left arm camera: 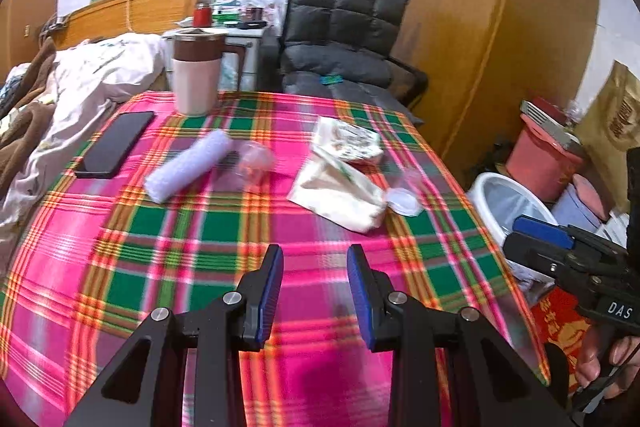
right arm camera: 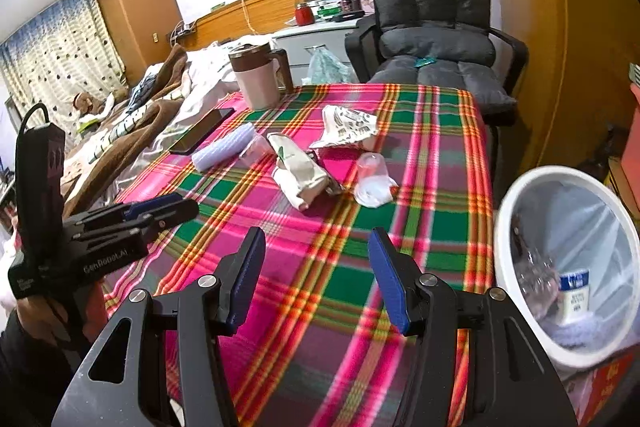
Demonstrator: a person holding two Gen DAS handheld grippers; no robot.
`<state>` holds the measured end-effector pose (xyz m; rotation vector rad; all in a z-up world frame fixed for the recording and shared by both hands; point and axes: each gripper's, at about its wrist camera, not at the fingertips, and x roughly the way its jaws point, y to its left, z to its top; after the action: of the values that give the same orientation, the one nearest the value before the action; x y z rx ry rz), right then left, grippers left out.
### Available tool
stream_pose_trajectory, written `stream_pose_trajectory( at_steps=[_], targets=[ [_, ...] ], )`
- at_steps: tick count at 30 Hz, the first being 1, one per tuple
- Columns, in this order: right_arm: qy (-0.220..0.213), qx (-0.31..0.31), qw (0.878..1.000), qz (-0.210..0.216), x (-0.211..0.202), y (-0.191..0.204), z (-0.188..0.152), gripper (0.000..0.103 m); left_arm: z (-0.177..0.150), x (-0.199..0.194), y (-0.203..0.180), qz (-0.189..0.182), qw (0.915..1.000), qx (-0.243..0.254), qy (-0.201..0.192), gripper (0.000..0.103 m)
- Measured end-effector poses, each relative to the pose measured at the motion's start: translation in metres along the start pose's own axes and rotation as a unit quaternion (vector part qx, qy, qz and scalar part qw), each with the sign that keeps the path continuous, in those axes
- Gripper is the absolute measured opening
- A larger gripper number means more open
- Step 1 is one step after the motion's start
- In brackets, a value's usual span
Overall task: Collect trash
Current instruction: 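Grasp the white mesh sleeve with the left tool while the right tool grasps the white paper bag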
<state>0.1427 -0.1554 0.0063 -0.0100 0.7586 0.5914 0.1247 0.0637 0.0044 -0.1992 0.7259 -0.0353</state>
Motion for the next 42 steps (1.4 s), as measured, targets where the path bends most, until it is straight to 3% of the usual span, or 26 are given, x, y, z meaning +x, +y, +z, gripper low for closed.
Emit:
stream_pose_trajectory(
  at_steps=[15, 17, 19, 27, 28, 32, 35, 36, 37, 42],
  targets=[
    [0.026, -0.046, 0.999, -0.002, 0.048, 0.012, 0.024, 0.056, 0.036, 0.038, 0.068, 0.042, 0.9991, 0.006, 0.008, 0.033],
    [0.032, -0.053, 0.998, -0.003, 0.056, 0.014, 0.027, 0.056, 0.042, 0.045, 0.077, 0.046, 0.9989, 0.008, 0.007, 0.036],
    [0.037, -0.058, 0.998, -0.006, 0.063, 0.014, 0.029, 0.056, 0.048, 0.052, 0.086, 0.048, 0.9987, 0.010, 0.007, 0.047],
    [0.055, -0.073, 0.996, -0.014, 0.085, 0.012, 0.037, 0.056, 0.066, 0.091, 0.109, 0.062, 0.9970, 0.033, 0.033, 0.048],
    [0.056, -0.076, 0.995, -0.016, 0.087, 0.012, 0.037, 0.054, 0.066, 0.094, 0.110, 0.062, 0.9968, 0.034, 0.036, 0.048],
    [0.058, -0.077, 0.995, -0.019, 0.088, 0.012, 0.036, 0.025, 0.065, 0.113, 0.114, 0.064, 0.9957, 0.035, 0.057, 0.048],
    [0.052, -0.073, 0.996, -0.020, 0.085, 0.011, 0.036, 0.017, 0.063, 0.119, 0.113, 0.079, 0.9939, 0.043, 0.064, 0.047],
    [0.051, -0.071, 0.996, -0.020, 0.084, 0.010, 0.036, 0.012, 0.064, 0.119, 0.113, 0.080, 0.9938, 0.043, 0.064, 0.041],
    [0.049, -0.068, 0.996, -0.020, 0.083, 0.010, 0.037, 0.010, 0.064, 0.118, 0.113, 0.083, 0.9936, 0.042, 0.064, 0.031],
    [0.038, -0.054, 0.998, -0.012, 0.073, 0.007, 0.036, 0.008, 0.059, 0.109, 0.111, 0.084, 0.9939, 0.030, 0.064, 0.022]
  ],
)
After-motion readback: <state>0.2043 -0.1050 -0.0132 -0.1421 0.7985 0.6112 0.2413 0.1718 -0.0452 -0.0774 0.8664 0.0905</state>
